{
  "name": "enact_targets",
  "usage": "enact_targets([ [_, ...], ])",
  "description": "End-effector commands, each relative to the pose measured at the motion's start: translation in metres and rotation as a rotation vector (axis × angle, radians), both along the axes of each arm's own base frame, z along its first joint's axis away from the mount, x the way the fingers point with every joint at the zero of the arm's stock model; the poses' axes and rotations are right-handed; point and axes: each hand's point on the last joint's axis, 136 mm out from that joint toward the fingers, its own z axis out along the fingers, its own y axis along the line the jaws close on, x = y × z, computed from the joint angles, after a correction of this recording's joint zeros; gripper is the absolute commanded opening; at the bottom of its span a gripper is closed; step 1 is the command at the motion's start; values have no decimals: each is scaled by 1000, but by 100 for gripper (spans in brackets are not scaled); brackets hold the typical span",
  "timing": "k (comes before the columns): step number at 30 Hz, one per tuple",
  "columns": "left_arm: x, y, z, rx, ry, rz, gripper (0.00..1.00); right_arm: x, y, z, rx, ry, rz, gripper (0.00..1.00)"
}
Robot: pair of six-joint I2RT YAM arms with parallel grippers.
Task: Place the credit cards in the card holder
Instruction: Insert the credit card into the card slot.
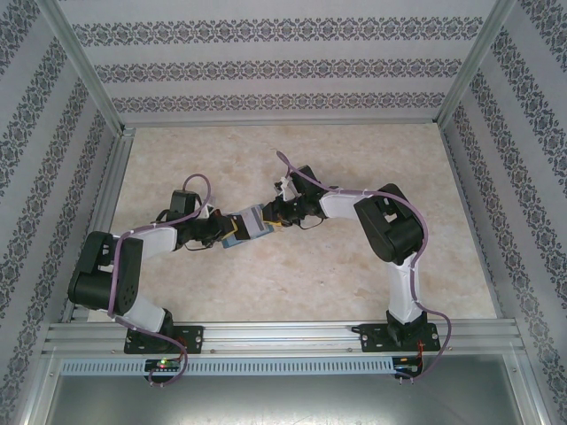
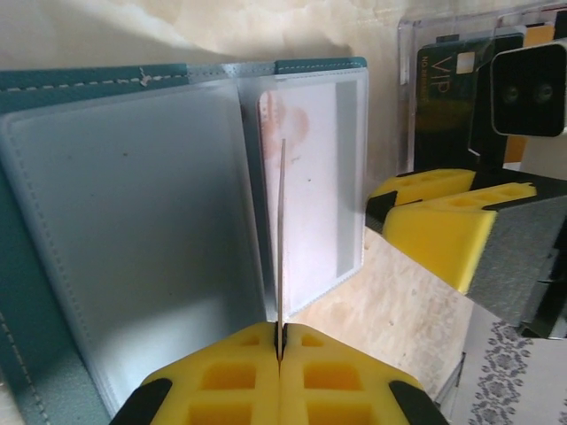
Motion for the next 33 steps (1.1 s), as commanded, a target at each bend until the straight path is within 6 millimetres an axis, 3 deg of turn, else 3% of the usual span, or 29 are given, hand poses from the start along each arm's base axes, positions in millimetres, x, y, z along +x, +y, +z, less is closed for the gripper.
enact_targets([
  [1, 12, -2, 10, -51, -27, 5, 0, -2, 5, -3, -20, -19, 26, 29],
  [9, 22, 2, -2, -37, -7, 19, 0, -2, 4, -4, -26, -20, 28, 29],
  [16, 20, 4, -15, -28, 22, 13, 0, -2, 3, -3, -30, -20, 30, 29],
  [33, 17, 9, -23, 1, 36, -1, 0, -1, 4, 0, -37, -23, 34, 29],
])
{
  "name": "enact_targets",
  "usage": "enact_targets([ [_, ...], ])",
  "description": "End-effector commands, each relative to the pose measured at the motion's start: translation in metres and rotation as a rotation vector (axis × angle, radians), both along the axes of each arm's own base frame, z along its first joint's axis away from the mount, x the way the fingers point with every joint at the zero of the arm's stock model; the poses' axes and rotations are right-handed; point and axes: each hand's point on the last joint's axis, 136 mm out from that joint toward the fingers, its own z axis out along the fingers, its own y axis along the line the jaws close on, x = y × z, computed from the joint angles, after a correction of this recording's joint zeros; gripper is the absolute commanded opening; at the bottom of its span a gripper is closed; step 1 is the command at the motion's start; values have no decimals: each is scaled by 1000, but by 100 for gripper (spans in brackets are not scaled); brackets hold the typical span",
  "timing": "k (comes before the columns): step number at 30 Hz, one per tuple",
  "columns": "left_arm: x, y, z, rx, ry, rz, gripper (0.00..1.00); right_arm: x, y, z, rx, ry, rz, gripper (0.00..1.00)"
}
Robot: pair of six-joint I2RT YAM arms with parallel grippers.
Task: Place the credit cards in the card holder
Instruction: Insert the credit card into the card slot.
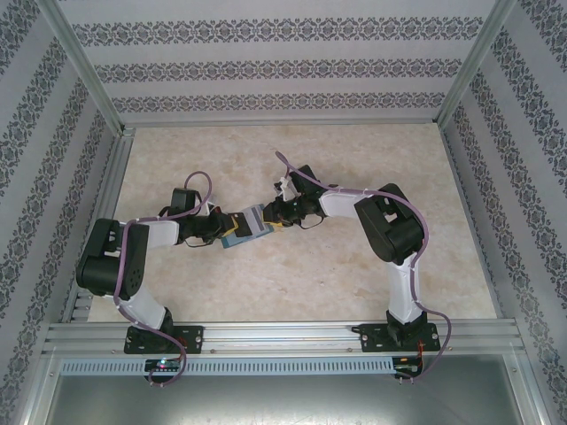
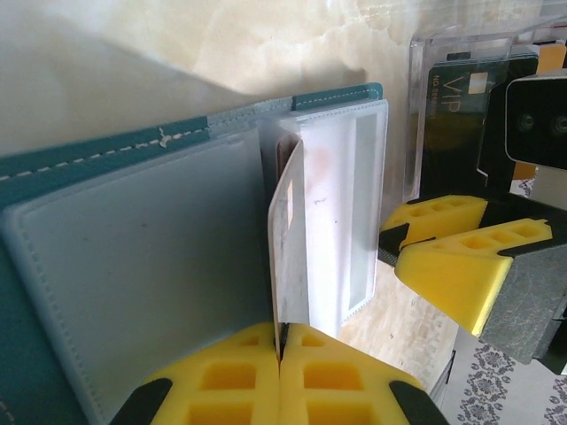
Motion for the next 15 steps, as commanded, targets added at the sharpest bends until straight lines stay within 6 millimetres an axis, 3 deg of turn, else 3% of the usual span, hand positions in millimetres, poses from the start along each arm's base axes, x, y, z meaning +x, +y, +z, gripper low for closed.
enact_targets([
  [1, 4, 6, -10, 20, 18, 12, 0, 1, 6, 0, -11, -25, 19, 29],
  [15, 4, 2, -15, -27, 33, 22, 0, 0, 8, -5, -10, -9, 24, 29],
])
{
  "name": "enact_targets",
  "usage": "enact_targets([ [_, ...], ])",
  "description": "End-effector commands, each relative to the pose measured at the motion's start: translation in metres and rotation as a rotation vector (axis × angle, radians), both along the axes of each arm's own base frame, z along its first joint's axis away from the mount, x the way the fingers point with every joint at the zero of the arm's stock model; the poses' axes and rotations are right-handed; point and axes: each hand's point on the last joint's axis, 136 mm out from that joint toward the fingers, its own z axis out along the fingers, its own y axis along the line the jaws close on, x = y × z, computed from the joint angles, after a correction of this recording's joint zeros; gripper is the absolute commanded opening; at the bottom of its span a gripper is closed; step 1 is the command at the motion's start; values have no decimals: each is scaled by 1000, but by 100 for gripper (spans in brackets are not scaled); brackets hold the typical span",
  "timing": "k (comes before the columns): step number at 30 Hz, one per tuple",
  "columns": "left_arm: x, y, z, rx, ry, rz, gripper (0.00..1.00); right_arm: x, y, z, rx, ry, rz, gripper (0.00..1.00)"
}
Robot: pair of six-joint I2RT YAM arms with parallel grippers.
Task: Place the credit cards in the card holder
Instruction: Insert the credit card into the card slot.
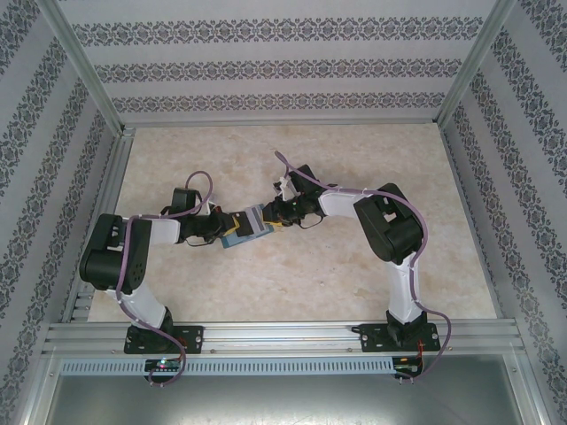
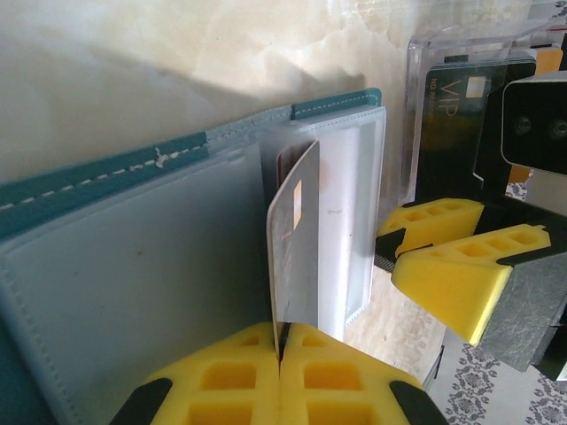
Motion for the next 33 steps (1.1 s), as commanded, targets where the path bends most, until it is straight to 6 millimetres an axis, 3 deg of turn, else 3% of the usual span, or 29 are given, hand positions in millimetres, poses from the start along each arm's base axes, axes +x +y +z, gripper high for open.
enact_targets([
  [1, -1, 5, -13, 7, 32, 29, 0, -1, 6, -3, -7, -8, 20, 29],
  [14, 5, 3, -14, -2, 23, 29, 0, -3, 6, -4, -9, -2, 23, 29],
  [26, 14, 16, -21, 133, -8, 23, 0, -4, 7, -2, -7, -3, 27, 29],
  [33, 15, 8, -20, 79, -3, 16, 0, -4, 7, -4, -10, 2, 30, 29],
])
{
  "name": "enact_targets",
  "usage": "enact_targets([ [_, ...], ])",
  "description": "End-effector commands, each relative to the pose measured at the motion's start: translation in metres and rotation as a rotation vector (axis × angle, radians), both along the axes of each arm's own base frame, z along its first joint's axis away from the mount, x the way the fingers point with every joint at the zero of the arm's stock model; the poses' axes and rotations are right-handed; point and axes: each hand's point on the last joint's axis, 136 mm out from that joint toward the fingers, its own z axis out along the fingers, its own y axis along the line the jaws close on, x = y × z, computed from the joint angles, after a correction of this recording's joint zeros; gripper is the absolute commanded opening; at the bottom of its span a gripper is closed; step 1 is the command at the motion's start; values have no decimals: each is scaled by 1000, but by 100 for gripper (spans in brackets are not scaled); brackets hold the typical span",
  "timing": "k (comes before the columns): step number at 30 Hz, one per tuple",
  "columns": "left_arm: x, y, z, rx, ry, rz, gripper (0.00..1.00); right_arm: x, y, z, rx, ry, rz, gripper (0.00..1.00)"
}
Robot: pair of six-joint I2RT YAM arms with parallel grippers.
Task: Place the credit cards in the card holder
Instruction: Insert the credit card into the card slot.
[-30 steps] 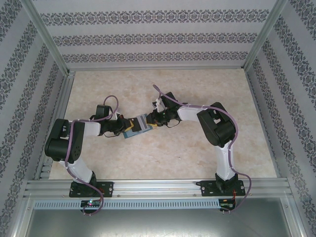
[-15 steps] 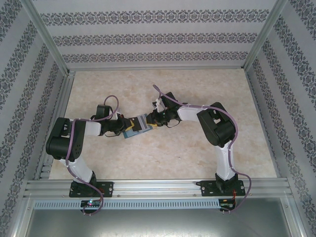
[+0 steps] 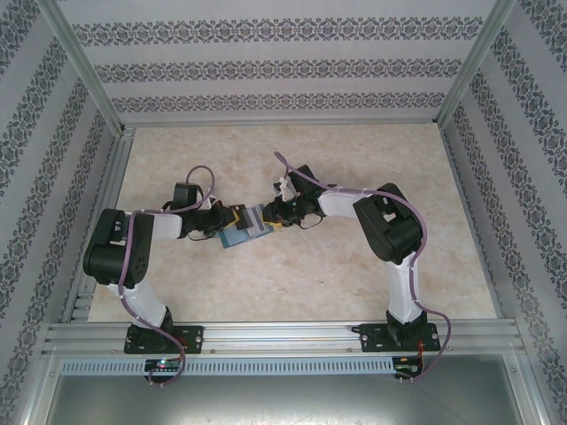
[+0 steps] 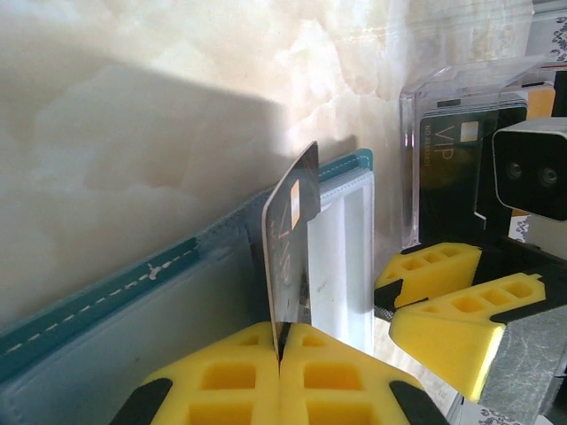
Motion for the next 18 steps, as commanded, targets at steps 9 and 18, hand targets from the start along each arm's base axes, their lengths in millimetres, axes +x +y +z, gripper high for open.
enact_targets([
  [9, -30, -4, -22, -22, 97, -2, 0, -3, 8, -2, -7, -1, 31, 29],
  [18, -27, -19, -26, -52, 107, -30, 0, -5, 9, -3, -7, 4, 35, 29],
])
